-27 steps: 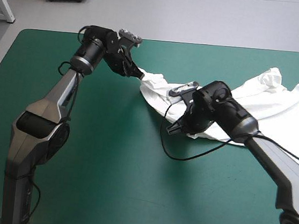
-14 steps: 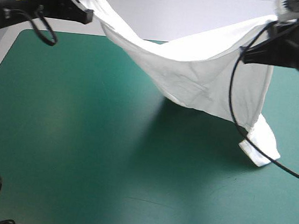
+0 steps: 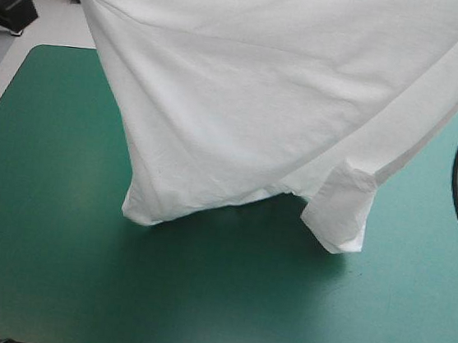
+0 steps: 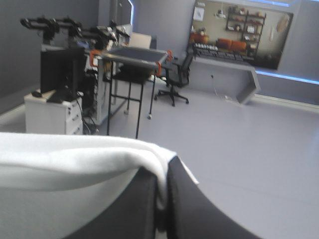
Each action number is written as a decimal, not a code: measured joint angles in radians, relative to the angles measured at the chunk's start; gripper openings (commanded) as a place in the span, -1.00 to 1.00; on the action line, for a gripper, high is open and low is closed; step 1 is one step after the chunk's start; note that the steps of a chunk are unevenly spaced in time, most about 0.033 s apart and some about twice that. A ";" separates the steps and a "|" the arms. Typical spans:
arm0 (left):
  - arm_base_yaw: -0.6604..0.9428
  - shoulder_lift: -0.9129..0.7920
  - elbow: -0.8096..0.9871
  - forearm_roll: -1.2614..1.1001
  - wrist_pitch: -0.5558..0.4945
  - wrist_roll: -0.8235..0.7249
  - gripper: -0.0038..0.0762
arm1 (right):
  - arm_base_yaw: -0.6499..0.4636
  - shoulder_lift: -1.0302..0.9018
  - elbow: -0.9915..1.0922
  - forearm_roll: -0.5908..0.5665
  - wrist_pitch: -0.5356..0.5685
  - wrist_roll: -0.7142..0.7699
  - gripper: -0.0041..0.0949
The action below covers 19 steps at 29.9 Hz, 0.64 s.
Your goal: Fold the cloth
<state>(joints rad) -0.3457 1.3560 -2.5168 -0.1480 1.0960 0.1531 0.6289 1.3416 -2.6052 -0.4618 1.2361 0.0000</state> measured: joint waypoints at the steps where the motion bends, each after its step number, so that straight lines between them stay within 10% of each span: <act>1: 0.000 -0.011 0.000 -0.018 -0.033 0.001 -0.93 | 0.000 0.000 -0.017 0.020 -0.008 -0.016 -0.94; 10: 0.000 -0.075 -0.005 -0.055 -0.182 0.004 -0.93 | 0.000 -0.003 -0.059 0.121 -0.057 -0.053 -0.94; 19: 0.000 0.129 -0.009 0.078 -0.313 -0.008 -0.93 | 0.000 0.150 -0.027 -0.207 -0.148 0.000 -0.94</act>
<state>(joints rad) -0.3457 1.4849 -2.5260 -0.0700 0.7833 0.1452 0.6289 1.4919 -2.6326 -0.6687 1.0879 0.0000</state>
